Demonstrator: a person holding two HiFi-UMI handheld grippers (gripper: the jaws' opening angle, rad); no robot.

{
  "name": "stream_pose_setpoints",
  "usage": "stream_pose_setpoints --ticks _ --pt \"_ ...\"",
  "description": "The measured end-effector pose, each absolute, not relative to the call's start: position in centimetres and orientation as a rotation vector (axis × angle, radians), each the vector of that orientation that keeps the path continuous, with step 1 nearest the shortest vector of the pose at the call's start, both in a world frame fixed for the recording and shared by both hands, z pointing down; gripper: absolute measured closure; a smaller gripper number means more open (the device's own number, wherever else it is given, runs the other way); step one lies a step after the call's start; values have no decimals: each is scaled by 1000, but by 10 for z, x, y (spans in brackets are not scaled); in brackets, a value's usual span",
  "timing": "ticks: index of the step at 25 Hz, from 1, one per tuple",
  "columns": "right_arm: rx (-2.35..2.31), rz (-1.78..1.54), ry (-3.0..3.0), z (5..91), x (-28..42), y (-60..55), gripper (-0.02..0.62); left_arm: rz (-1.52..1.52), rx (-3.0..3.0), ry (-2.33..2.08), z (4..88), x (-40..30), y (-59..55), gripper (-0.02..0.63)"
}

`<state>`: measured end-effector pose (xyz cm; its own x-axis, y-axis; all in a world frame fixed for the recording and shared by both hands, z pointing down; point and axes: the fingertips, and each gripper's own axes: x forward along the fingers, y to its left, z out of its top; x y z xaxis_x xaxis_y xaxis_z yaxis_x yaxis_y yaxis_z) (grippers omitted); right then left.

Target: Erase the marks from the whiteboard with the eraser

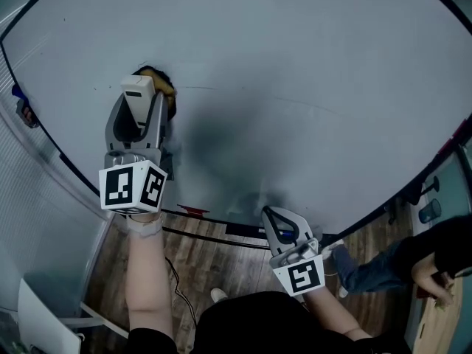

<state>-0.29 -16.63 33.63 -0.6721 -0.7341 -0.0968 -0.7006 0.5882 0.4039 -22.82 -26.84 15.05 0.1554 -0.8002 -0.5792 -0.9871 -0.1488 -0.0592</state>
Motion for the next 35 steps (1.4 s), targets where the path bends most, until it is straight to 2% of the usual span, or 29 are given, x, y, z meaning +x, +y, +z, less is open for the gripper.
stream_pose_setpoints --ticks 24,31,35 --pt "1462 -625 -2625 332 160 -133 568 465 -1995 1595 134 -30 -245 351" --pt "1496 -623 -2559 333 186 -120 568 417 -1951 1535 129 15 -231 351" --pt "1525 -610 -2517 338 216 -119 568 435 -1984 1492 126 66 -224 351"
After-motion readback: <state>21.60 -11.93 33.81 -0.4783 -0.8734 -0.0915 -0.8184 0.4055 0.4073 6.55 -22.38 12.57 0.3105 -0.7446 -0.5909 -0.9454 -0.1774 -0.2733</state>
